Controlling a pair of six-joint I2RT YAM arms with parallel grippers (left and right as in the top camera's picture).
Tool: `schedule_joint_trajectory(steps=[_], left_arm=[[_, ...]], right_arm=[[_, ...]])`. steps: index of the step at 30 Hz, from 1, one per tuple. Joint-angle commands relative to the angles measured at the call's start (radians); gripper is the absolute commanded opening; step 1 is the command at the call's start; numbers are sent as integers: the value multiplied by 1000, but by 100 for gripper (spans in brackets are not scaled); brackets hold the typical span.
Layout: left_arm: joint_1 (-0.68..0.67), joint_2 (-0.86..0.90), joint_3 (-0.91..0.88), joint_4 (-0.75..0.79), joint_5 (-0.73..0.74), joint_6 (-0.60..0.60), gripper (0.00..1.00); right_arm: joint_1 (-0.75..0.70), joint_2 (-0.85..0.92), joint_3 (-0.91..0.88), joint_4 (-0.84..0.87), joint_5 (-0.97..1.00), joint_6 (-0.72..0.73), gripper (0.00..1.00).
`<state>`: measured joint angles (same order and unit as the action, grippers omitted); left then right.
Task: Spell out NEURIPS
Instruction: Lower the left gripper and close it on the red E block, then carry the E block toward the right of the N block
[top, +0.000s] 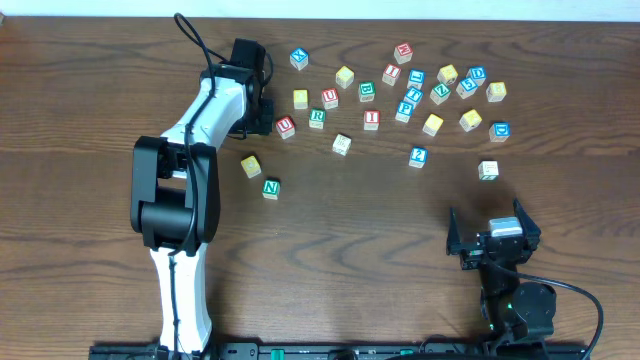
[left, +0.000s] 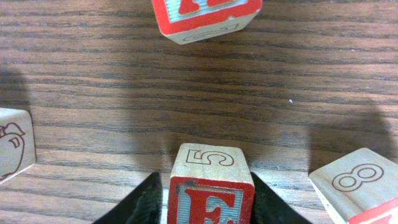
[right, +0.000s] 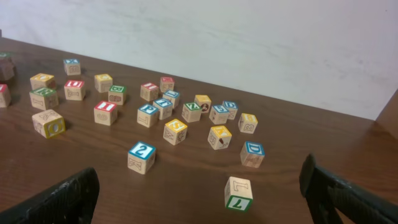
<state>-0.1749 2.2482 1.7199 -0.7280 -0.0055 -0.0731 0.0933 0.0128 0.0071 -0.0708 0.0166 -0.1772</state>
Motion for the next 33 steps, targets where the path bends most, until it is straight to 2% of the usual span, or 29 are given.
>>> schedule_joint_trajectory(steps=[1,15,27,33], left_arm=[[0,8,27,0,-1,10,36],[-1,7,29,-12,-1,9,35],[-1,5,125,-106,0,9,26],[-1,-40,134,-117,71,8,26]], right_arm=[[-9,-5,-2,-4,-1,-7,99],[-9,-5,-2,-4,-1,-7,99],[-9,-5,-2,-4,-1,-7,99],[-9,-5,-2,-4,-1,-7,99]])
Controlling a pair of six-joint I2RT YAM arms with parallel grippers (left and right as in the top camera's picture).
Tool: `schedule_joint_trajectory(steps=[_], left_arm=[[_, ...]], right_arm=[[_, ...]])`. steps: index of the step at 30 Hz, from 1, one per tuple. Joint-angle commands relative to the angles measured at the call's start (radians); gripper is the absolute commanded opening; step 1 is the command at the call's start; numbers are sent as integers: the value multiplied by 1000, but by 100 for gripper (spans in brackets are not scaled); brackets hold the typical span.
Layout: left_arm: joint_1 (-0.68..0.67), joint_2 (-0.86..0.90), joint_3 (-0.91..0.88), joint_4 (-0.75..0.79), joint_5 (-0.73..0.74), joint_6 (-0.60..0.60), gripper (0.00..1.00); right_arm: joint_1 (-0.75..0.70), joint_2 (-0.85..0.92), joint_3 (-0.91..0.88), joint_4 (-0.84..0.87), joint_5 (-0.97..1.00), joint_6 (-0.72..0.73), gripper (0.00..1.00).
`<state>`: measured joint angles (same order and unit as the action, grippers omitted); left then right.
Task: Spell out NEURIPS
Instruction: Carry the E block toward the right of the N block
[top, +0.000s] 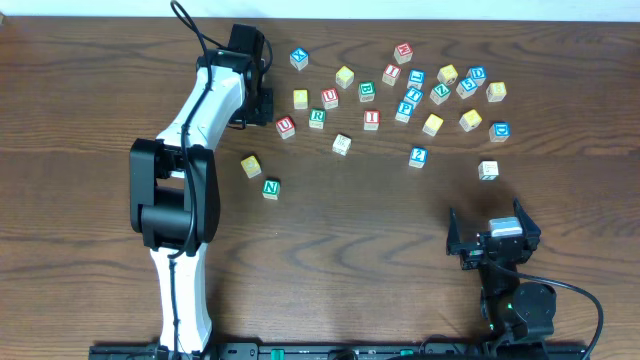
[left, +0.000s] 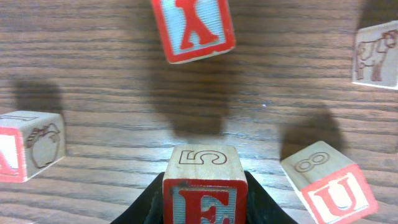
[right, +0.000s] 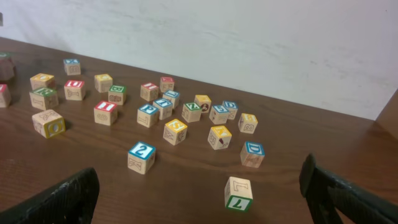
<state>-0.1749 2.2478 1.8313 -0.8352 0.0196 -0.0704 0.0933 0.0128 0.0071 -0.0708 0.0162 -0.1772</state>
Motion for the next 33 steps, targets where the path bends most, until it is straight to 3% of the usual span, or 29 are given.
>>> schedule_joint_trajectory(steps=[1,9,15,22,28,33], left_arm=[[-1,-48,23,-13,49,1,26],[-2,-171,23,-80,52,-18,26],[-6,-288,22,-144,52,-65,12],[-62,-403,-6,-206,8,-74,12],[-130,-508,-117,-192,-26,-106,10],[-171,-624,-310,-112,-35,-151,9]], right_arm=[[-9,-5,-2,-4,0,-7,99],[-9,-5,-2,-4,0,-7,99],[-9,-5,-2,-4,0,-7,99],[-9,-5,-2,-4,0,-7,99],[-9,-5,-2,-4,0,-7,99],[-9,-5,-2,-4,-1,-7,99]])
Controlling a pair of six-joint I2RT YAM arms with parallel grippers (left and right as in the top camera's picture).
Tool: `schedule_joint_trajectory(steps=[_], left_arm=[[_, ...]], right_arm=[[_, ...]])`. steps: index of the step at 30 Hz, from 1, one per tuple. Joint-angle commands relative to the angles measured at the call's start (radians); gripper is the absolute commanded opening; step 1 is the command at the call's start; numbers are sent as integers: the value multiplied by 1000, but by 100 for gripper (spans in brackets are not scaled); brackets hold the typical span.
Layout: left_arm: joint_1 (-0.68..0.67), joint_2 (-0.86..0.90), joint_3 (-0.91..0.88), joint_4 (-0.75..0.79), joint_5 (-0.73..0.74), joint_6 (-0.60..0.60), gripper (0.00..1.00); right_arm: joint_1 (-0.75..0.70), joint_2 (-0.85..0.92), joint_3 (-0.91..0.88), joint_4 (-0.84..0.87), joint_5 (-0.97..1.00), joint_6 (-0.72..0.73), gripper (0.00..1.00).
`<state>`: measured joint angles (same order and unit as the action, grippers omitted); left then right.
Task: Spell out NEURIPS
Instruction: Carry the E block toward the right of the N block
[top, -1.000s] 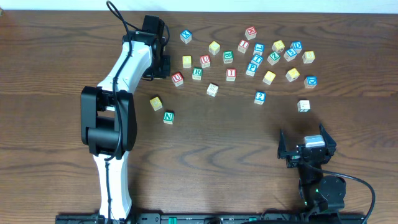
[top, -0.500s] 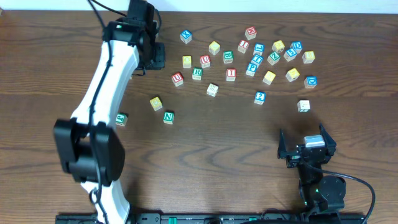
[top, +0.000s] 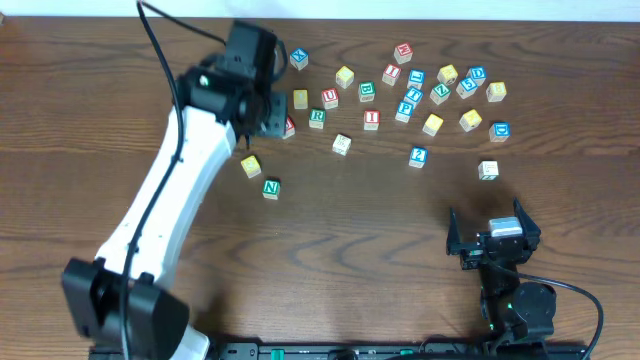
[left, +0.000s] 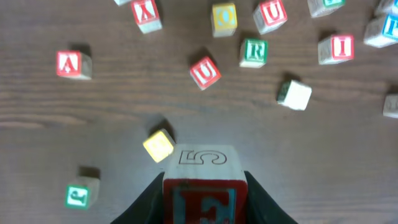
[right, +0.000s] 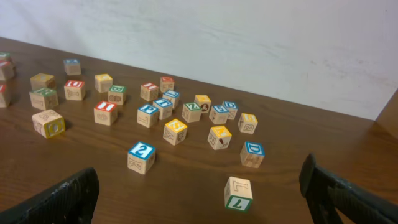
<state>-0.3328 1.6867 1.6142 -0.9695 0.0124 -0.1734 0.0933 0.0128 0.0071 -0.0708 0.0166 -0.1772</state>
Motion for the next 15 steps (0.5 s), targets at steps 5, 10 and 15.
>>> schedule_joint_trajectory(steps=[5,10,15], left_arm=[[-51,-188,-327,132,-24,-145,9],[-123,-243,-491,226,-24,-210,9],[-180,-241,-585,316,-24,-272,9]], right_arm=[[-9,-5,-2,-4,-1,-7,99],[-9,-5,-2,-4,-1,-7,99],[-9,-5,-2,-4,-1,-7,99]])
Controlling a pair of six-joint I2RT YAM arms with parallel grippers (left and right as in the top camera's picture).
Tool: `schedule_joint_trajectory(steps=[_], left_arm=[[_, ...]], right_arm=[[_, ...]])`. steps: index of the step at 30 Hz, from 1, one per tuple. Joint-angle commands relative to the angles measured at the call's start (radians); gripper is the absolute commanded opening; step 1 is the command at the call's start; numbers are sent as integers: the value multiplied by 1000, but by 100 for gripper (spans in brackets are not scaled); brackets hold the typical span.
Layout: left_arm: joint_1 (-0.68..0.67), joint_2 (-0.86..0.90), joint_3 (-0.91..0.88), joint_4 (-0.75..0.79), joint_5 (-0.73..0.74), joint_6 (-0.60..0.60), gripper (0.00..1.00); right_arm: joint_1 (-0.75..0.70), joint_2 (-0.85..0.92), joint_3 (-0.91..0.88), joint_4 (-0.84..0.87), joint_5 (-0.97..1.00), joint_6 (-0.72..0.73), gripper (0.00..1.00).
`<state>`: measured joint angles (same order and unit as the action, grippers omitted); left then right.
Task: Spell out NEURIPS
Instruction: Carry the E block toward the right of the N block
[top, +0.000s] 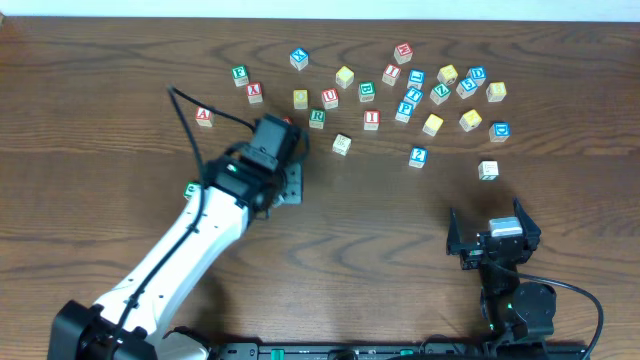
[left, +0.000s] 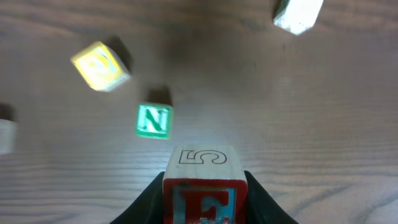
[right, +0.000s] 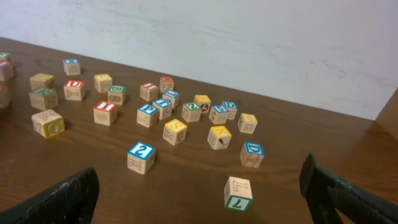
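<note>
My left gripper (left: 203, 190) is shut on a wooden block with a red E (left: 203, 202) on its face and a 5 on top. It holds the block above the table. The green N block (left: 153, 120) lies on the wood just ahead and to the left of it. From overhead the left gripper (top: 289, 184) hangs mid-table and the arm hides the N. The red U (top: 329, 97), green R (top: 317, 116) and red I (top: 371, 118) sit in the back group. My right gripper (right: 199, 199) rests open at the front right, holding nothing.
A yellow block (left: 99, 65) and a pale block (left: 298, 14) lie beyond the N. Several more letter blocks spread across the back right (top: 447, 73). A 2 block (right: 142, 155) and an L block (right: 238, 193) lie nearest the right gripper. Three blocks sit at the back left (top: 238, 72).
The left arm has come forward from the back group with the E block still in its jaws, and now hangs beside the N. Blocks at the back left have come into sight.
My left gripper stood low around the E block among the back-left blocks, then gripped it there. Half a second ago it held the E high above the table. Now the E hangs close to the N. The right gripper stayed parked and open.
</note>
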<state>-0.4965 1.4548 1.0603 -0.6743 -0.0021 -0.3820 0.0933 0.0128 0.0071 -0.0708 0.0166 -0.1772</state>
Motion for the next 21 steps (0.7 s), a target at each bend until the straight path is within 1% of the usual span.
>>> schedule_joint_trajectory(steps=[1,9,21], left_arm=[[-23,-9,-39,34,-10,-69,9],[-27,7,-45,60,-44,-92,9],[-27,76,-45,82,-43,-122,9]], right_arm=[[-9,-5,-2,-4,-1,-7,99],[-9,-5,-2,-4,-1,-7,99],[-9,-5,-2,-4,-1,-7,99]])
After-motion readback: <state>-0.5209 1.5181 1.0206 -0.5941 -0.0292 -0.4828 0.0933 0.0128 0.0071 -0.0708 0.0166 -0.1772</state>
